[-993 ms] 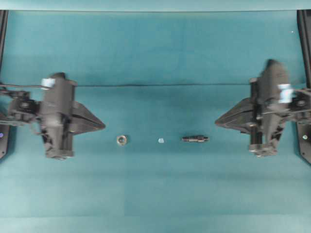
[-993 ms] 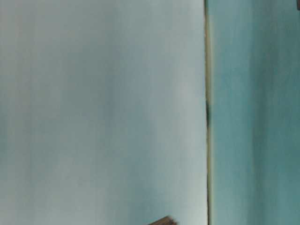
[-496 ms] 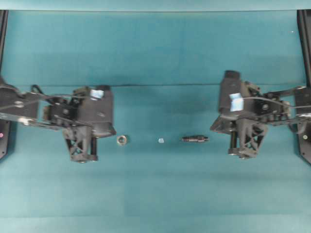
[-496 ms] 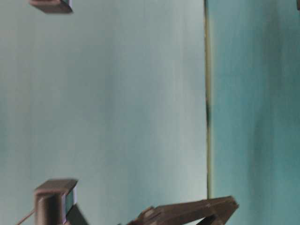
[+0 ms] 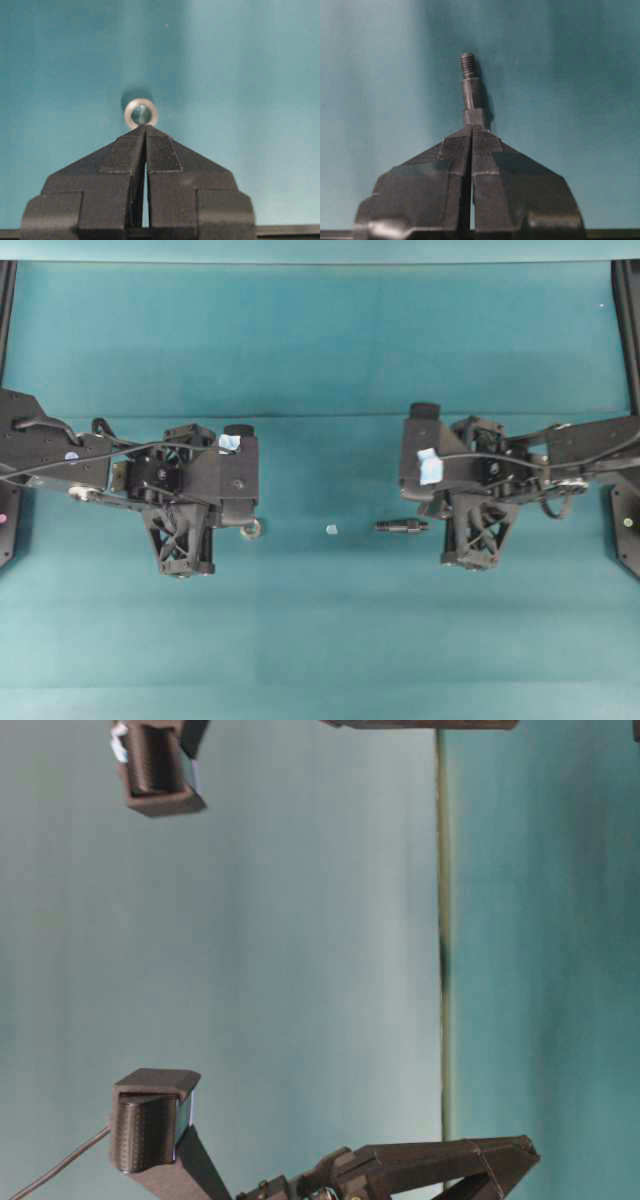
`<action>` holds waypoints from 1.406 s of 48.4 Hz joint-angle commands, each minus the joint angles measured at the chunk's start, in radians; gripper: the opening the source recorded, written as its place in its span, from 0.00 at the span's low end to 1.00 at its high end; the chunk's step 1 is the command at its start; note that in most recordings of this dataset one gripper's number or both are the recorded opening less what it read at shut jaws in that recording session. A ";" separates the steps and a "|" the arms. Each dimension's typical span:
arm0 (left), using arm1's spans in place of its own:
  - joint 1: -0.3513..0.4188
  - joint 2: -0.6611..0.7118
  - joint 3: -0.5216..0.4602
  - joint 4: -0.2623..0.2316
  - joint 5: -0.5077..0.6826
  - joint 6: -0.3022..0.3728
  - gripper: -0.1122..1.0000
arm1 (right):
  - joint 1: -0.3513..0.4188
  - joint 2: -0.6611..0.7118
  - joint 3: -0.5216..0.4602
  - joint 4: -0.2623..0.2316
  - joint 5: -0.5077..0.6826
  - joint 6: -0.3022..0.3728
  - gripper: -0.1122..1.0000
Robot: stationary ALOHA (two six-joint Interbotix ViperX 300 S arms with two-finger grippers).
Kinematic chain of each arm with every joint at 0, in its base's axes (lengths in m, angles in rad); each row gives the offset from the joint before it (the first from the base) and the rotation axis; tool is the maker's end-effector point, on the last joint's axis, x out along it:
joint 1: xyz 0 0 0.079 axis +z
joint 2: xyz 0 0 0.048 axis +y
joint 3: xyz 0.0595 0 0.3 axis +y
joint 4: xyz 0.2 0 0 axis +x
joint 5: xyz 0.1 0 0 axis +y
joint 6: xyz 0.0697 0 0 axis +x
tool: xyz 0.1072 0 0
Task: Insert the washer onto the shaft with both hands.
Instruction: 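Lower left gripper over the washer and right gripper over the shaft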
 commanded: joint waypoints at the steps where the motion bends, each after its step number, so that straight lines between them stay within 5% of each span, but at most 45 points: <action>1: 0.002 0.005 -0.017 0.002 -0.005 0.000 0.12 | 0.011 0.011 -0.021 -0.003 0.000 -0.009 0.01; 58: -0.015 0.084 -0.018 0.005 -0.057 -0.002 0.12 | 0.028 0.055 -0.025 -0.026 -0.032 -0.025 0.01; 68: -0.008 0.095 -0.021 0.005 -0.080 -0.012 0.12 | 0.015 0.067 -0.021 -0.026 -0.060 -0.026 0.08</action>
